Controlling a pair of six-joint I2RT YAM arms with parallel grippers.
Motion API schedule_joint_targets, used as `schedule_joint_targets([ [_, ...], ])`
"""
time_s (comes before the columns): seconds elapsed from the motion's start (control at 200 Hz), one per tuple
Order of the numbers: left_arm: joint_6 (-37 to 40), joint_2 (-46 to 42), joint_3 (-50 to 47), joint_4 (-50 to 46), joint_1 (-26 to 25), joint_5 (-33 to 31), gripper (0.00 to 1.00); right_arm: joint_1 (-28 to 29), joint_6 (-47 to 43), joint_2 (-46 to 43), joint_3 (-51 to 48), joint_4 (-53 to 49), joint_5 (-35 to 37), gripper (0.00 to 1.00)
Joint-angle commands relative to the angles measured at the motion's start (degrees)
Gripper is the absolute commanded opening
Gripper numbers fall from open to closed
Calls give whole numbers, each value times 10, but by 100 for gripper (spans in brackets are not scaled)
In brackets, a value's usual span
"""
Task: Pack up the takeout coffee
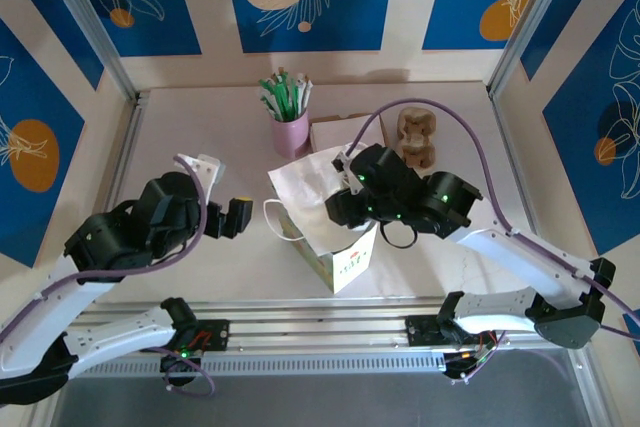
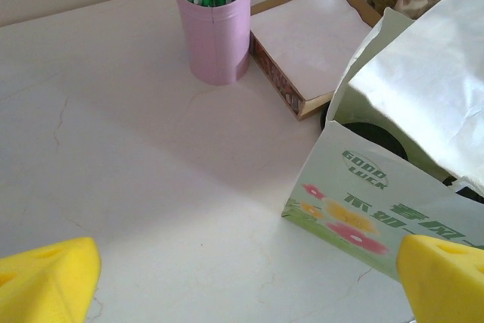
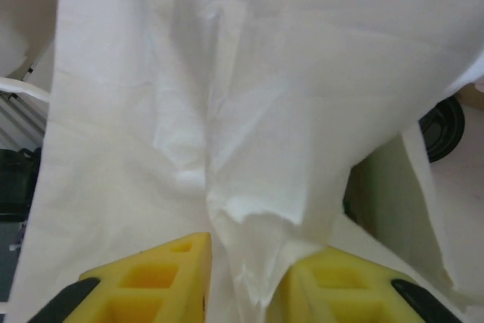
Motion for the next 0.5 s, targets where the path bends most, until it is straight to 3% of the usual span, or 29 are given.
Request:
schedule_joint_targets([
  [0.0,-1,4,0,7,-2,10,100,13,-5,6,35,-25,16,36],
  [0.345,8,12,1,2,-2,7,100,17,-26,20,70,-30,39,45],
  [0.495,12,15,2,0,-1,6,100,-49,-67,27,112,-42,44,53],
])
